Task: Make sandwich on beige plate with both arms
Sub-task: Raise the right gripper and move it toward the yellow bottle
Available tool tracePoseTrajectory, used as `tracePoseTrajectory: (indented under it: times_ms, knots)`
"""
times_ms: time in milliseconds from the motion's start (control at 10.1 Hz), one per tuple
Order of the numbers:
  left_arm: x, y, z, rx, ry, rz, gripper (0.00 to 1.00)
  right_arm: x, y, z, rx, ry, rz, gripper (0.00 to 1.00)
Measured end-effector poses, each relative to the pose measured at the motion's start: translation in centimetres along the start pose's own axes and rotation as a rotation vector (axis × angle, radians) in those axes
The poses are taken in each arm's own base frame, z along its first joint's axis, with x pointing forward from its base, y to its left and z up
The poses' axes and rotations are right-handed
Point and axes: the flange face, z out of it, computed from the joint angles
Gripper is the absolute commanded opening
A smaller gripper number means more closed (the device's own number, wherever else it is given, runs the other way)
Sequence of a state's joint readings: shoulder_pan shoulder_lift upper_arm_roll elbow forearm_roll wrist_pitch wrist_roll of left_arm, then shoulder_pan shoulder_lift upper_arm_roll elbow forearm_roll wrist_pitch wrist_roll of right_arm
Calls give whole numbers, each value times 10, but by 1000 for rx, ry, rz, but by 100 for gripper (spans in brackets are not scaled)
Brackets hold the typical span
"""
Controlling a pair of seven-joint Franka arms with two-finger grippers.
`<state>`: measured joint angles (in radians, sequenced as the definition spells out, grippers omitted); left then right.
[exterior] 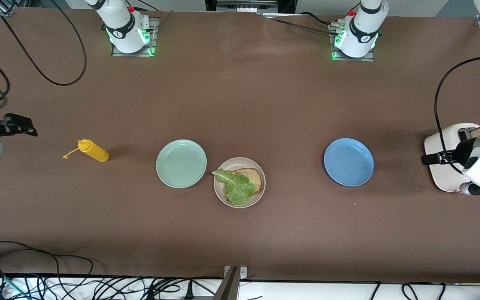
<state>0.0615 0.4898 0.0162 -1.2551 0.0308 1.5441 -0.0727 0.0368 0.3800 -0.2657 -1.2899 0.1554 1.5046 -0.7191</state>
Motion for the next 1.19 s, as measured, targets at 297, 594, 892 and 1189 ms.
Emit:
tracePoseTrajectory:
  times_ms: [297,594,892,1189]
  knots:
    - [0,-1,0,0,0,-1,100,-69,67,61,244,133,-174,100]
    - [0,0,0,0,0,-1,100,-123,96,150,448,334,-364,100]
    - [0,0,0,0,0,1,100,-149,107,232,542,470,-505,100]
    - [0,0,0,0,0,1,100,-163,115,283,564,571,-605,100]
